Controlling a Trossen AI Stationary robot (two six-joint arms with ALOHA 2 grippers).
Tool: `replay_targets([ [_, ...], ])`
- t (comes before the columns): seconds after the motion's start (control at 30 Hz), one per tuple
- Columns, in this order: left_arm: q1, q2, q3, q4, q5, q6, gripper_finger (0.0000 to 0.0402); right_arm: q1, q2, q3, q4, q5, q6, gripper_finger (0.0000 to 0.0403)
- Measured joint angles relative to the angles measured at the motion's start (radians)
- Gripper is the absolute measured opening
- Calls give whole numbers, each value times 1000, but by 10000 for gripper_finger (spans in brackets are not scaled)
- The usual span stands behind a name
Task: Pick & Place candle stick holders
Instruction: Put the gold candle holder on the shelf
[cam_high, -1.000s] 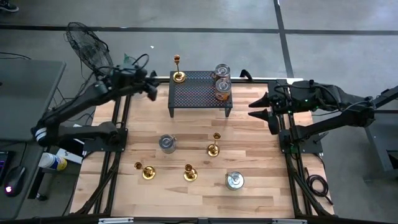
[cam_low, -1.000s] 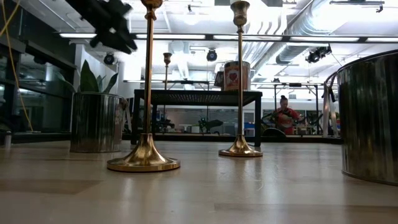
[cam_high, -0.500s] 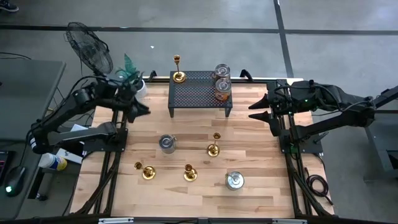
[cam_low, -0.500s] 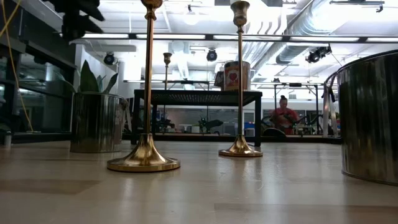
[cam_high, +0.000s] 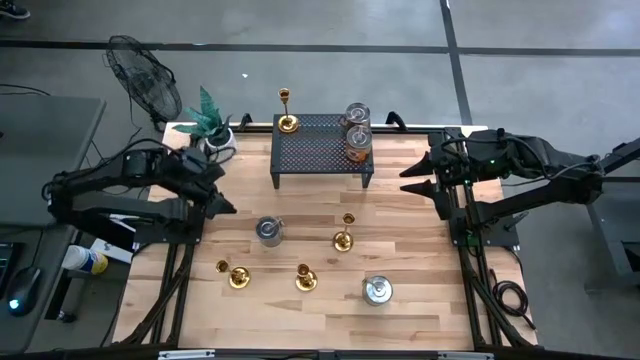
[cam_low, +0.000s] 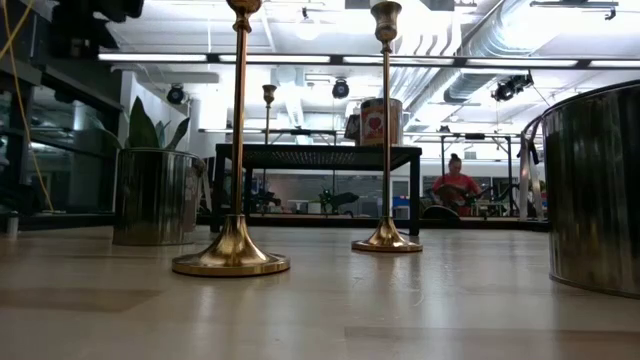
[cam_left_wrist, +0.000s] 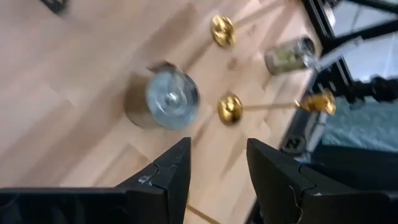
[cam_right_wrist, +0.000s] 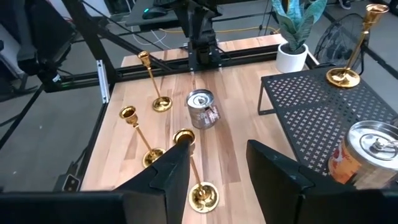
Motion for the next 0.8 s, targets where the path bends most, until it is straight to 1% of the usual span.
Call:
replay_targets([
  [0.17,-150,6,0,-1,-45,-68,152,0,0,0,-24,-17,0,151],
  [0.4,-325,6,0,-2,-51,-219,148,0,0,0,-75,-34,0,151],
  [0.6,-444,40,0,4,-47,-354,116,0,0,0,-95,-41,-5,149],
  [0.8,-533,62,1,5,-36,-457,84,0,0,0,-98,-42,-26,152],
])
